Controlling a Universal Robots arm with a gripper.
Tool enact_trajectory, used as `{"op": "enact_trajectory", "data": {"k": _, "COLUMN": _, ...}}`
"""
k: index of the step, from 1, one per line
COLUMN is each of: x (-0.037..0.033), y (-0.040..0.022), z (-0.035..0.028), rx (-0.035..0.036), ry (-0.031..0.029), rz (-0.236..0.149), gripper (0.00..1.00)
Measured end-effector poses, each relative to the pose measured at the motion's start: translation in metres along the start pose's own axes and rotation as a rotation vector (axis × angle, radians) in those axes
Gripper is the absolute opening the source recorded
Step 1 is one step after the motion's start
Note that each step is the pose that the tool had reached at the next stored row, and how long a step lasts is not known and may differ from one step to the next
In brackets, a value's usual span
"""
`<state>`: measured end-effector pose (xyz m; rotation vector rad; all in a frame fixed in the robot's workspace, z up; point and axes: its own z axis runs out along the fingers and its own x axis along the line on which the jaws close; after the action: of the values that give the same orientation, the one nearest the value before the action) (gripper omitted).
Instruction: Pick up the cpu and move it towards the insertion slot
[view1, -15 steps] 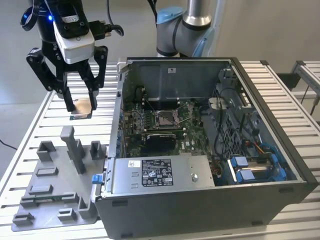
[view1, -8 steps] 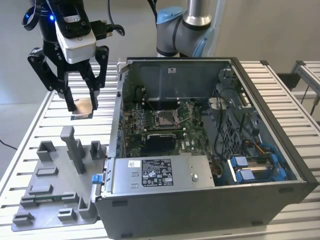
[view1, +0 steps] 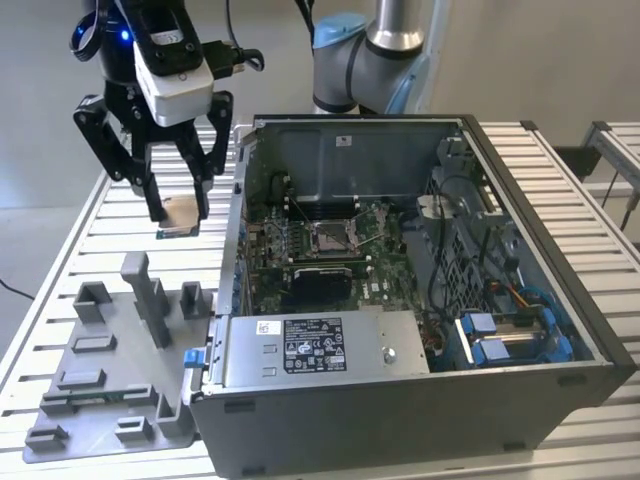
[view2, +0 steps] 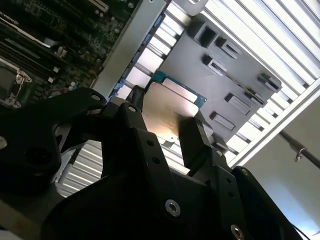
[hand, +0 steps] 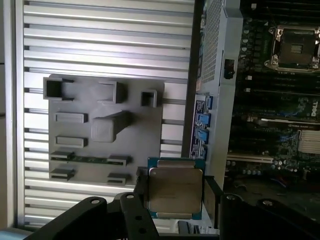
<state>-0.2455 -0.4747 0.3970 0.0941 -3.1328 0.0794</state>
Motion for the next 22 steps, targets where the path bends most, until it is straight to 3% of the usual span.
{"op": "enact_trajectory", "data": {"k": 22, "x": -0.0402, "y": -0.001, "z": -0.0003, "rx": 0.0, "ry": 0.0, "rz": 0.0, "gripper": 0.0}}
